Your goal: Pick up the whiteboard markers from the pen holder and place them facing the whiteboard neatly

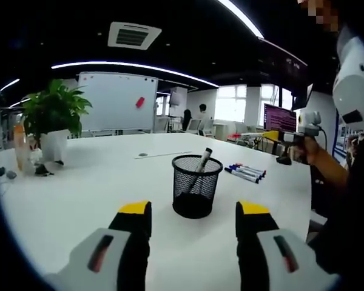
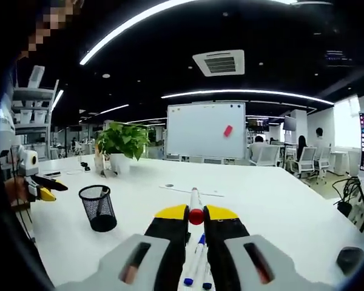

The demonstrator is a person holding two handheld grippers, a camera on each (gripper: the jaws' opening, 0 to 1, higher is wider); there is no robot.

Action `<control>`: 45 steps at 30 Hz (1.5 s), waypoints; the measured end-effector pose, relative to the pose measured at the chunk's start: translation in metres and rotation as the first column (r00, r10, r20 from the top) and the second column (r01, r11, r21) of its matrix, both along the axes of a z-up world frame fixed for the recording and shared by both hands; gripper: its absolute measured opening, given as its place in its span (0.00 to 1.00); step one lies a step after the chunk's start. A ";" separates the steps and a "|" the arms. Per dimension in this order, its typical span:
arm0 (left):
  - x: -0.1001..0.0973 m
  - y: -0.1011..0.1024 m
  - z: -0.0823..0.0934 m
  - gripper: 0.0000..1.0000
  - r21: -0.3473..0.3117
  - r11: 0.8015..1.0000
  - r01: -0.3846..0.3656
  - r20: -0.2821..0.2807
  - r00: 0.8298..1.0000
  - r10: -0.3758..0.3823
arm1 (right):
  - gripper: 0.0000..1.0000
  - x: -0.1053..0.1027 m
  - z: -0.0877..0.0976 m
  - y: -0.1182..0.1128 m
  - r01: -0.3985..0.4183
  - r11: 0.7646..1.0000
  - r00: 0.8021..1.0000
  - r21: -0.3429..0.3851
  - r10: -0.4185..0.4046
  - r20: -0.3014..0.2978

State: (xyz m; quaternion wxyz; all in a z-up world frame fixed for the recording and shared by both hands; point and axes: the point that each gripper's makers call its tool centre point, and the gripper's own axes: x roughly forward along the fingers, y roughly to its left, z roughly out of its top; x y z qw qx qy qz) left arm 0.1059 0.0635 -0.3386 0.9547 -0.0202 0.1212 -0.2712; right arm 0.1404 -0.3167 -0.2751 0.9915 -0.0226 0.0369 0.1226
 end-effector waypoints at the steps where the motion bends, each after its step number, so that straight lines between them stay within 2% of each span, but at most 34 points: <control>1: 0.000 -0.001 -0.001 0.57 0.001 1.000 0.001 -0.002 1.000 -0.001 | 0.13 0.000 0.001 -0.003 0.007 1.000 1.000 0.000 -0.007 0.003; 8: 0.001 -0.008 0.005 0.57 0.005 1.000 0.023 0.009 1.000 -0.023 | 0.13 -0.001 0.004 -0.025 0.054 0.999 0.998 0.002 -0.054 0.011; 30: 0.000 -0.016 0.007 0.56 0.012 0.999 0.041 0.010 0.999 -0.041 | 0.13 -0.006 0.005 -0.058 0.110 0.994 0.994 -0.019 -0.110 0.009; 45: -0.001 -0.018 0.008 0.56 0.017 0.999 0.033 0.014 0.999 -0.033 | 0.13 -0.003 -0.021 -0.072 0.149 0.989 0.988 -0.004 -0.149 -0.039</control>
